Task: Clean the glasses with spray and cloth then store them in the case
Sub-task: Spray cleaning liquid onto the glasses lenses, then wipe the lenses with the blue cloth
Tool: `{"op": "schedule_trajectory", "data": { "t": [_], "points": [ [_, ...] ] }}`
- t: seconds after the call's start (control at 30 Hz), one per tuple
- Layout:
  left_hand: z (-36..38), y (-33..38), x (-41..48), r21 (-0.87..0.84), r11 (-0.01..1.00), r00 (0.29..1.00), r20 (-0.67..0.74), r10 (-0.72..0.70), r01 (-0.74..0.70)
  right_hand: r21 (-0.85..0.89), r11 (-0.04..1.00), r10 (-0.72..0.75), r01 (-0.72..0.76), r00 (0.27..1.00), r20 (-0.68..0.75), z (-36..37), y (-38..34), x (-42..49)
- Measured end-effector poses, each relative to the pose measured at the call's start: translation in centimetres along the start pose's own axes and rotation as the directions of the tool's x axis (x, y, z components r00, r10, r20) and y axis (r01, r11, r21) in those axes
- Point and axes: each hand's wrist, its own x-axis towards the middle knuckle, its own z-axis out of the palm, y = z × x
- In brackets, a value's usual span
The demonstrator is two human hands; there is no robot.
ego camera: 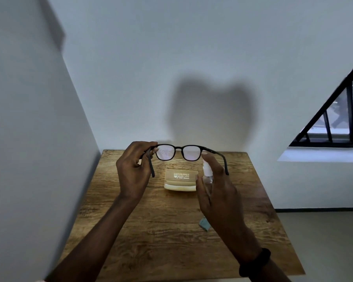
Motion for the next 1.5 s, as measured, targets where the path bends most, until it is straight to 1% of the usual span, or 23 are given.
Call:
{"op": "schedule_trajectory", "data": {
  "t": [0.23, 0.33, 0.43, 0.47, 0.53, 0.6, 0.67, 0.73, 0.8, 0.87, 0.9, 1.03, 1.17, 1.23, 1.4, 1.5],
  "points": [
    [-0.1, 0.0, -0.2, -0.045, 0.999, 1.0, 0.007, 0.004, -0.004, 0.001, 1.0, -0.017, 0.017, 1.0, -0.004, 0.4, 0.8, 0.0],
    [0.0, -0.1, -0.3, -0.037, 0.999, 1.0, 0.009, -0.013, 0.013, 0.017, 0.999, -0.036, 0.036, 0.999, 0.005, 0.6, 1.0, 0.0],
    [0.0, -0.2, -0.3, -0.028, 0.999, 1.0, 0.001, -0.02, 0.02, 0.059, 0.993, -0.102, 0.1, 0.994, 0.028, 0.7, 1.5, -0.5],
    [-0.1, -0.3, -0.2, -0.023, 0.999, 1.0, -0.001, -0.023, 0.023, 0.094, 0.991, -0.1, 0.097, 0.995, 0.022, 0.8, 1.8, -0.9],
    [-0.2, -0.4, -0.1, -0.004, 1.0, 1.0, -0.006, -0.026, 0.026, 0.199, 0.979, -0.037, 0.042, 0.999, -0.028, 1.4, 2.9, -1.8],
    [-0.2, -0.6, 0.1, 0.004, 0.999, 0.999, -0.014, -0.039, 0.039, 0.277, 0.959, 0.073, -0.053, 0.995, -0.062, 2.3, 4.8, -2.9],
    [-0.2, -0.6, 0.2, 0.002, 0.999, 0.999, -0.02, -0.045, 0.045, 0.311, 0.935, 0.2, -0.172, 0.978, -0.062, 3.0, 6.9, -3.5],
    [-0.3, -0.4, 0.2, 0.008, 0.999, 0.999, -0.018, -0.042, 0.042, 0.318, 0.894, 0.35, -0.315, 0.935, -0.056, 3.8, 9.4, -3.5],
    [-0.2, -0.3, 0.2, 0.007, 0.999, 0.999, -0.015, -0.032, 0.032, 0.307, 0.839, 0.484, -0.45, 0.874, -0.039, 4.7, 12.1, -3.4],
    [-0.1, -0.1, 0.1, 0.002, 1.0, 1.0, -0.011, -0.025, 0.025, 0.277, 0.8, 0.558, -0.533, 0.829, -0.017, 5.6, 14.7, -3.3],
    [-0.1, -0.1, -0.1, 0.001, 1.0, 1.0, -0.008, -0.024, 0.024, 0.26, 0.792, 0.573, -0.552, 0.82, -0.006, 5.9, 15.7, -3.3],
    [0.0, -0.2, -0.4, 0.012, 1.0, 1.0, 0.014, -0.02, 0.02, 0.215, 0.815, 0.548, -0.539, 0.837, 0.021, 6.9, 17.8, -3.6],
    [-0.3, 0.0, -0.7, 0.027, 0.999, 0.999, 0.017, -0.03, 0.03, 0.189, 0.787, 0.579, -0.587, 0.809, 0.099, 8.4, 19.2, -4.3],
    [-0.4, 0.1, -0.8, 0.037, 0.999, 0.999, 0.018, -0.032, 0.031, 0.157, 0.785, 0.591, -0.599, 0.8, 0.099, 9.1, 19.4, -4.8],
    [-0.7, 0.3, -1.3, 0.028, 0.998, 0.998, 0.018, -0.054, 0.054, 0.163, 0.8, 0.571, -0.577, 0.816, 0.087, 9.4, 19.3, -5.7],
    [-0.9, 0.1, -1.6, 0.014, 0.999, 0.999, 0.034, -0.043, 0.042, 0.146, 0.762, 0.613, -0.631, 0.775, 0.153, 9.3, 19.2, -6.1]
  ]
}}
